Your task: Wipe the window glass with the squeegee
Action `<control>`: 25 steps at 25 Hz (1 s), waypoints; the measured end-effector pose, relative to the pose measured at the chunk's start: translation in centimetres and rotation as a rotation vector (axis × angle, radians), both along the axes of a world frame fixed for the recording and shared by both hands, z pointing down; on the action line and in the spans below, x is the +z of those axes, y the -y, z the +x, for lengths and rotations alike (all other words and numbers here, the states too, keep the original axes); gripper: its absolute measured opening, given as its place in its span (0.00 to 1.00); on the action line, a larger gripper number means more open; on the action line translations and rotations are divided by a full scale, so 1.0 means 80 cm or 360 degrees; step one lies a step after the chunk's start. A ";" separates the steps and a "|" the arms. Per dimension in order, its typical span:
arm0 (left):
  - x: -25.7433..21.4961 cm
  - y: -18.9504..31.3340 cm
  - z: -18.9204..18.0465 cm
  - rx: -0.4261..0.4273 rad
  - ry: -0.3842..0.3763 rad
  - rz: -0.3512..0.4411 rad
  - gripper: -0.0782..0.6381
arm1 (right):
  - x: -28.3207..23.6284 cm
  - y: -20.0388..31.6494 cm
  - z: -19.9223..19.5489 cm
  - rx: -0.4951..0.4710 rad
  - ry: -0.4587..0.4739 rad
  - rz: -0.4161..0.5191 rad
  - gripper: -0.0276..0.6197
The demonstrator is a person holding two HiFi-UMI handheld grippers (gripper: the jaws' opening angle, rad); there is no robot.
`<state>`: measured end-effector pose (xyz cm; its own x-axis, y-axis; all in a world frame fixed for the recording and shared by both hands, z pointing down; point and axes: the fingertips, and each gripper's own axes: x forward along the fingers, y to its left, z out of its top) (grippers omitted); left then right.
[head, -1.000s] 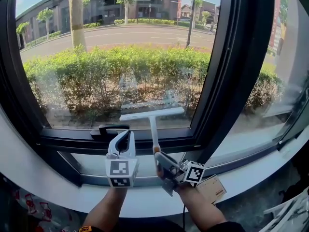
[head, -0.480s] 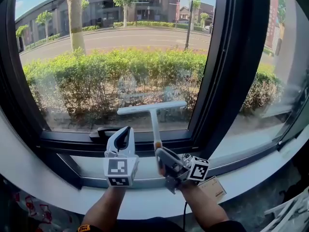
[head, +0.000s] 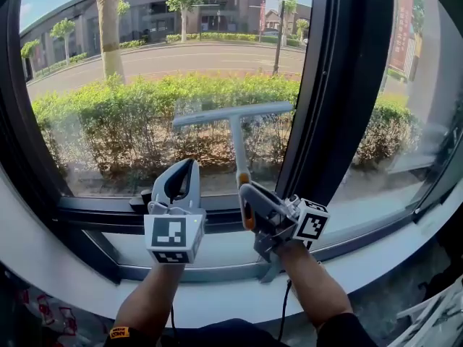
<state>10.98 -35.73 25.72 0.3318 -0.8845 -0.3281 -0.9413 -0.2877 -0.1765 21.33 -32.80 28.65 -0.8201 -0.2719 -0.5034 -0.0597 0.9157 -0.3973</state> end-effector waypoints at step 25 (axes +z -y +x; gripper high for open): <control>0.035 0.029 0.028 0.0066 -0.0027 -0.0071 0.13 | 0.045 0.020 0.026 -0.0052 0.0079 -0.0119 0.11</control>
<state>13.25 -38.03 28.51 0.3635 -0.8838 -0.2947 -0.9311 -0.3340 -0.1467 23.38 -34.38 32.24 -0.8038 -0.2837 -0.5228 -0.0088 0.8845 -0.4664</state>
